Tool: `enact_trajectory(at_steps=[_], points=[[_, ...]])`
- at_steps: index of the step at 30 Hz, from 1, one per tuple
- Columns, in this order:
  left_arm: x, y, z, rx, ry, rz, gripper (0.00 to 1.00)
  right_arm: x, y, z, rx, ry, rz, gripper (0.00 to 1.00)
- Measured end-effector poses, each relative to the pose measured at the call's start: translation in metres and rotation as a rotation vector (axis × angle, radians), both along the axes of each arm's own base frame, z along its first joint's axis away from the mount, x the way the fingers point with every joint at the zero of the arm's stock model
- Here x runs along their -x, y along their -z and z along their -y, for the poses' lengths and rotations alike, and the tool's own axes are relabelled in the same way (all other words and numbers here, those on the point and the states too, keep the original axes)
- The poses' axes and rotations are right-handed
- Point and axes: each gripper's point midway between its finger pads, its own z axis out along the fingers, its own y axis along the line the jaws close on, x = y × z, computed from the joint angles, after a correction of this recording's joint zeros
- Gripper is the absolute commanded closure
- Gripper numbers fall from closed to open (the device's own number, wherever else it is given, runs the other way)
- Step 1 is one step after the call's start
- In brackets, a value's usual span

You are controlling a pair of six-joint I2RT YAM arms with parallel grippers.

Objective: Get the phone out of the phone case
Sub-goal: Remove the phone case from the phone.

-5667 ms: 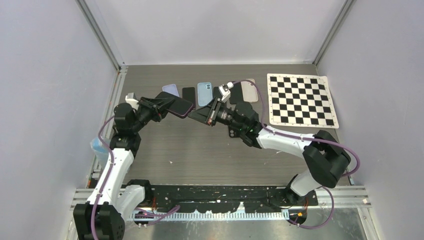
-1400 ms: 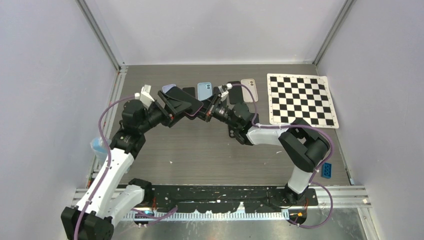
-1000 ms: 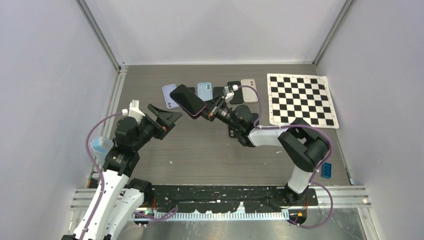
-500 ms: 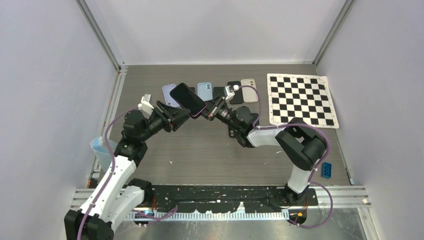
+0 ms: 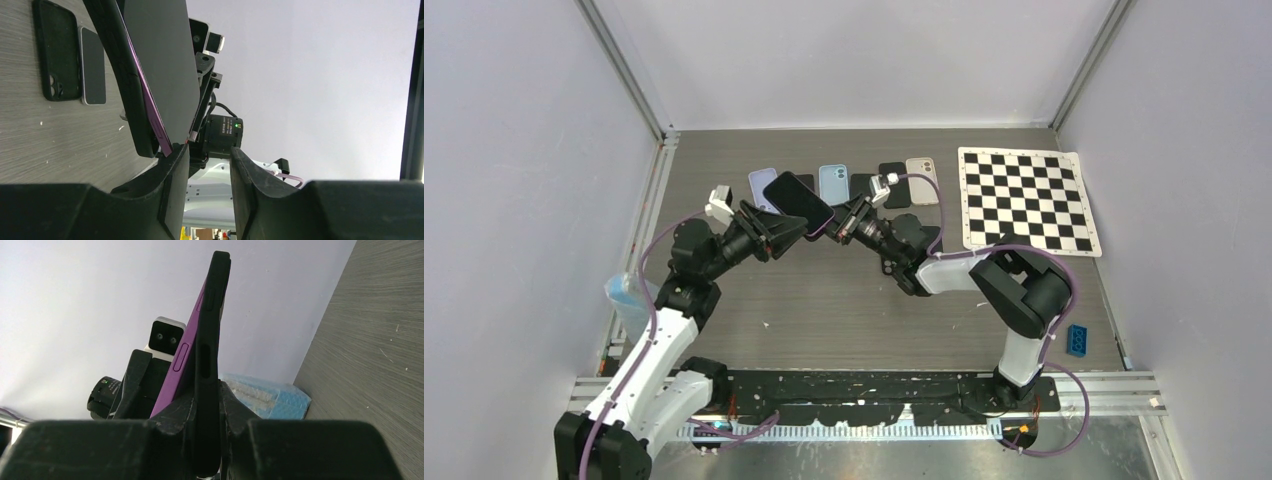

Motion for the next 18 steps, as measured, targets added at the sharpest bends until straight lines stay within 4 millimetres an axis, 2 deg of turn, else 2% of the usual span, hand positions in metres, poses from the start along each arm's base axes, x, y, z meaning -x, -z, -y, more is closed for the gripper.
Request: enact_trajectory(at_steps=[5, 18], points=[[-0.001, 0.005, 0.001, 0.000, 0.006, -0.030, 0.55, -0.001, 0.005, -0.001, 0.006, -0.001, -0.007, 0.99], [0.004, 0.015, 0.000, -0.014, 0.005, -0.082, 0.57, -0.002, 0.010, -0.003, -0.003, -0.005, -0.025, 0.99]])
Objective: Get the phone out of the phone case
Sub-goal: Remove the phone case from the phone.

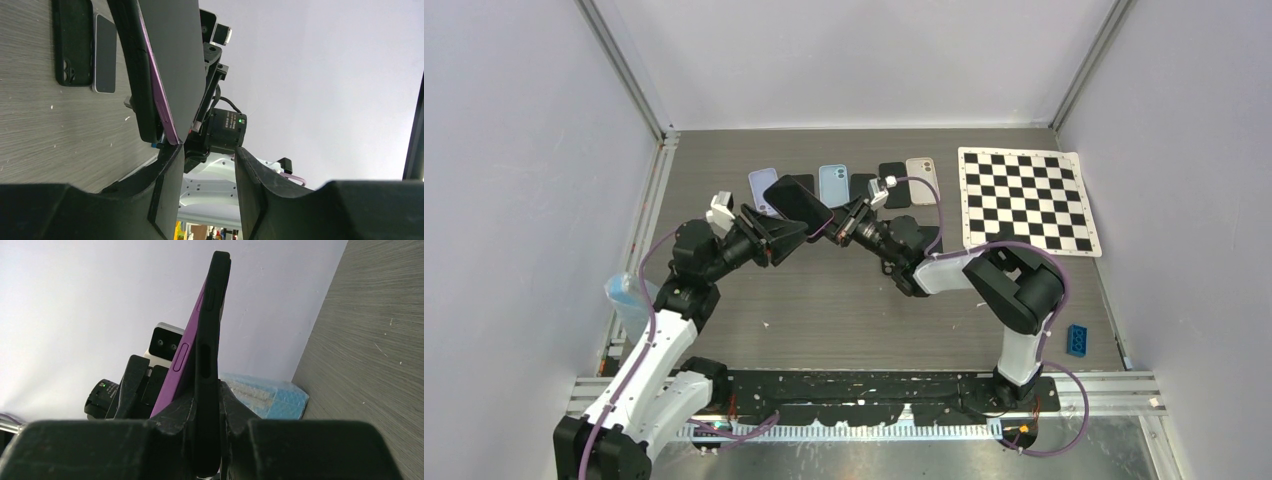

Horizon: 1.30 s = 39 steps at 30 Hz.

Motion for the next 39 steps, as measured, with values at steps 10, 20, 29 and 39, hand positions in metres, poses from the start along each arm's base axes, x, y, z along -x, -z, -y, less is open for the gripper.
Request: enact_trajectory(at_steps=[10, 20, 29, 39], points=[[-0.001, 0.002, 0.000, -0.004, 0.001, -0.008, 0.53, 0.000, 0.002, 0.000, -0.006, -0.003, -0.013, 0.99], [-0.001, 0.003, 0.000, -0.004, 0.001, -0.009, 0.47, 0.000, 0.000, 0.000, -0.017, -0.007, -0.020, 0.99], [-0.003, 0.006, 0.001, -0.006, 0.001, -0.020, 0.50, 0.000, -0.006, -0.001, -0.036, -0.010, -0.017, 0.99], [-0.007, 0.007, 0.002, 0.006, -0.001, -0.034, 0.68, -0.003, -0.007, 0.000, -0.040, 0.002, -0.018, 0.99]])
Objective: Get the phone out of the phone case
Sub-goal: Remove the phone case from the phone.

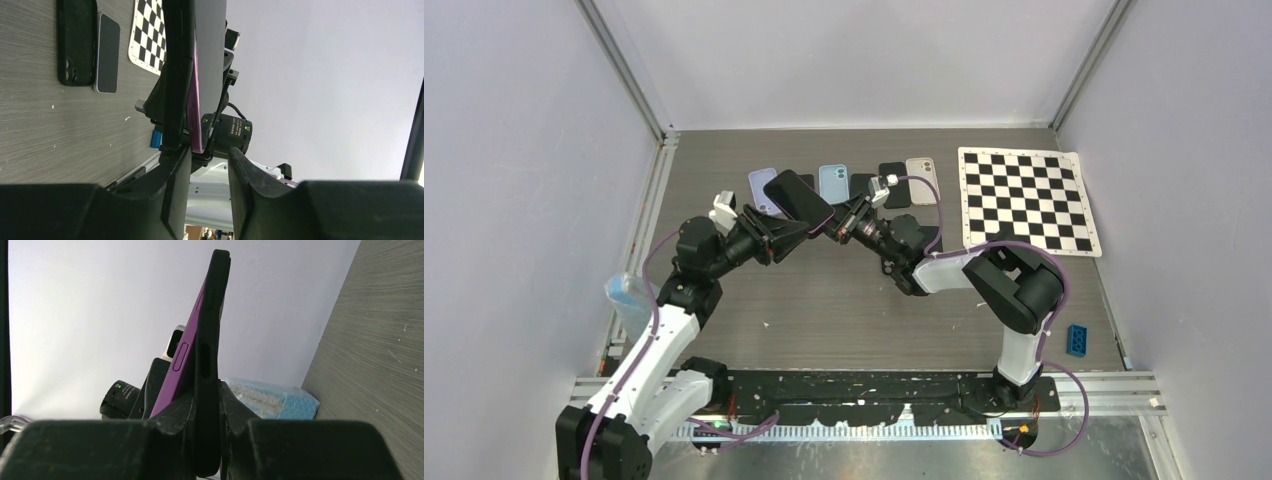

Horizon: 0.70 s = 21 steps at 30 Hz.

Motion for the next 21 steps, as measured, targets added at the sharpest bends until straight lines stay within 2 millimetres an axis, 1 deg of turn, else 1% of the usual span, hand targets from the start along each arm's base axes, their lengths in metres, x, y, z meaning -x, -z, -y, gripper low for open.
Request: enact_trajectory(at_steps=[6, 9, 14, 16, 19, 21], points=[[-0.001, -0.001, 0.000, 0.009, -0.003, -0.006, 0.71, 0.007, -0.002, -0.005, -0.002, -0.016, 0.009, 0.99], [-0.001, 0.004, -0.001, 0.014, -0.012, -0.025, 0.67, 0.008, 0.000, -0.007, 0.012, -0.013, 0.021, 0.99], [-0.004, 0.018, -0.005, 0.015, -0.052, -0.062, 0.58, 0.011, 0.017, -0.013, 0.089, -0.006, 0.032, 0.99], [-0.005, 0.021, -0.006, 0.014, -0.064, -0.060, 0.55, 0.013, 0.021, -0.016, 0.114, -0.004, 0.038, 0.99], [-0.008, 0.021, -0.009, 0.009, -0.087, -0.032, 0.57, 0.016, 0.022, -0.021, 0.135, -0.006, 0.048, 0.99], [-0.009, 0.017, -0.011, 0.003, -0.099, 0.002, 0.64, 0.017, 0.017, -0.024, 0.128, -0.005, 0.056, 0.99]])
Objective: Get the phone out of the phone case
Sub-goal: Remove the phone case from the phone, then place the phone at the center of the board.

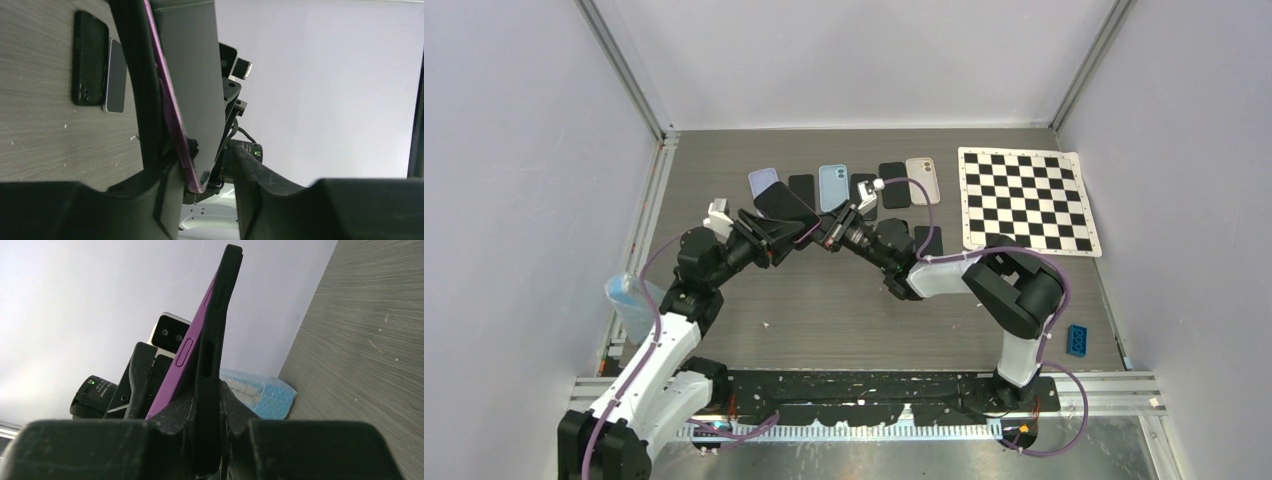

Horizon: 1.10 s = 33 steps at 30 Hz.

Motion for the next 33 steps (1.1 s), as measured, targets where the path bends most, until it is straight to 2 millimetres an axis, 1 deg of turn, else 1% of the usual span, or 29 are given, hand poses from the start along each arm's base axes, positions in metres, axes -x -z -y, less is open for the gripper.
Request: enact_trajectory(at_steps=[1, 3, 5, 6, 10, 14, 17, 21, 22, 23, 24, 26, 28, 30, 33], points=[[0.000, -0.003, -0.001, -0.003, -0.006, 0.020, 0.68, 0.000, -0.002, -0.001, -0.005, 0.000, 0.002, 0.99], [-0.001, -0.008, -0.003, -0.010, -0.017, 0.056, 0.79, 0.002, -0.007, -0.002, -0.018, -0.004, 0.005, 0.99], [0.000, -0.011, -0.003, -0.015, -0.020, 0.077, 0.95, 0.004, -0.013, -0.003, -0.032, -0.006, 0.012, 0.99], [0.001, -0.013, -0.003, -0.011, -0.019, 0.087, 1.00, 0.004, -0.014, -0.003, -0.033, -0.005, 0.012, 0.99], [0.005, -0.022, -0.002, -0.002, -0.012, 0.118, 1.00, 0.007, -0.019, -0.003, -0.041, -0.005, 0.018, 0.99], [0.012, -0.024, -0.001, 0.000, 0.003, 0.122, 1.00, 0.009, -0.021, 0.001, -0.029, 0.001, 0.027, 0.99], [0.018, -0.022, 0.001, -0.003, 0.031, 0.111, 1.00, 0.006, -0.019, 0.010, 0.002, 0.016, 0.032, 0.99], [0.028, -0.020, 0.008, -0.012, 0.106, 0.080, 1.00, 0.002, -0.015, 0.027, 0.088, 0.045, 0.064, 0.99], [0.031, -0.023, 0.011, -0.018, 0.139, 0.072, 1.00, 0.001, -0.014, 0.032, 0.112, 0.057, 0.075, 0.99], [0.035, -0.026, 0.015, -0.027, 0.178, 0.068, 1.00, -0.002, -0.014, 0.038, 0.145, 0.080, 0.092, 0.99], [0.038, -0.030, 0.018, -0.039, 0.211, 0.069, 1.00, -0.011, -0.015, 0.046, 0.178, 0.131, 0.106, 0.99], [0.047, -0.038, 0.021, -0.074, 0.277, 0.093, 1.00, -0.032, -0.018, 0.069, 0.242, 0.253, 0.135, 0.99], [0.057, -0.041, 0.022, -0.105, 0.323, 0.115, 1.00, -0.048, -0.021, 0.089, 0.285, 0.349, 0.157, 0.99], [0.067, -0.035, 0.022, -0.135, 0.365, 0.120, 1.00, -0.061, -0.021, 0.104, 0.324, 0.422, 0.168, 0.99], [0.075, -0.017, 0.021, -0.186, 0.400, 0.087, 1.00, -0.066, -0.012, 0.111, 0.381, 0.450, 0.159, 0.99]])
